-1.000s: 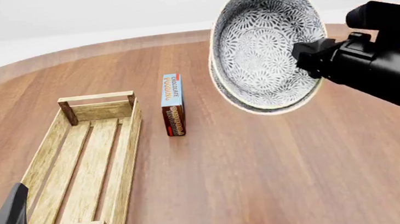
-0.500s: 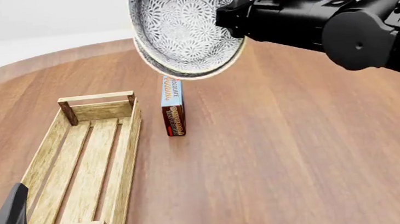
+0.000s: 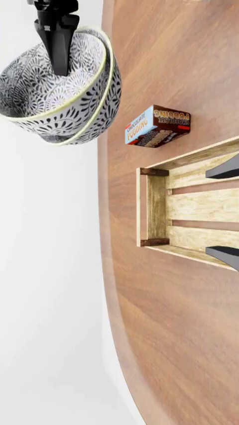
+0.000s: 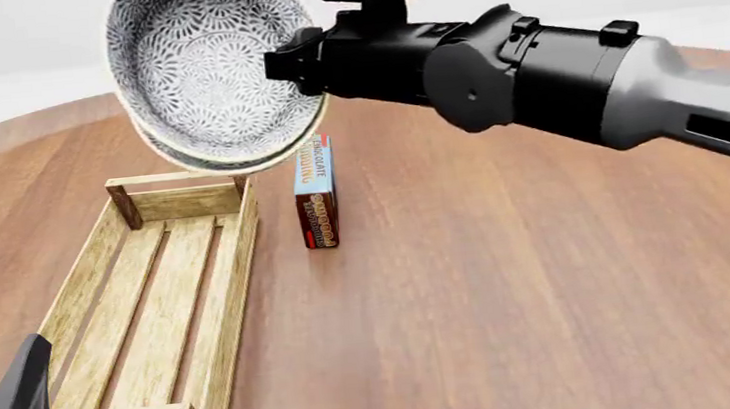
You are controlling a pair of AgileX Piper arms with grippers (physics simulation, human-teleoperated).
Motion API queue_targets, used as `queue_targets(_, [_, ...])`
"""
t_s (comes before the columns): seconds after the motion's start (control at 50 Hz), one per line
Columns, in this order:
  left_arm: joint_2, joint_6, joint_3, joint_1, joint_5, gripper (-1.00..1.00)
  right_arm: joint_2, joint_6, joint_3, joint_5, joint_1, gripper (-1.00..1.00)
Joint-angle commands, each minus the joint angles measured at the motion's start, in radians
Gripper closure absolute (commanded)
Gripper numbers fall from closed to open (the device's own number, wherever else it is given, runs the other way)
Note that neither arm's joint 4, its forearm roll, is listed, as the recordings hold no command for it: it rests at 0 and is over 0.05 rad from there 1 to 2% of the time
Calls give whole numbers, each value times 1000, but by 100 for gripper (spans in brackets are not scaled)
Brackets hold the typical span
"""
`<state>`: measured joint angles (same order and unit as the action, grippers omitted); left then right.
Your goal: Stack the left bowl on the right bowl and place them in the tray.
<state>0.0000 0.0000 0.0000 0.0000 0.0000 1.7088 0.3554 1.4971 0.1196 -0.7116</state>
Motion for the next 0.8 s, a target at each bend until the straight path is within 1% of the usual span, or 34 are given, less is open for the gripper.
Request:
queue_targets(0.02, [0,0,0,0,0,-100,123,12,119,-8,-69,100])
queue_targets(0.16, [0,0,0,0,0,-100,183,16,156,-18,-109,100])
queue_targets(0.4, [0,0,0,0,0,-100,290,21,194,-58,-144,100])
queue_targets(0.46, [0,0,0,0,0,-100,319,34,199,-76,-153,100])
queue_targets(0.52, [0,0,0,0,0,-100,342,27,215,-71,-169,100])
queue_targets(0.64, [0,0,0,0,0,-100,363,20,240,-62,-172,100])
queue_targets(0.8, [0,0,0,0,0,-100,401,9,249,-76,-187,100])
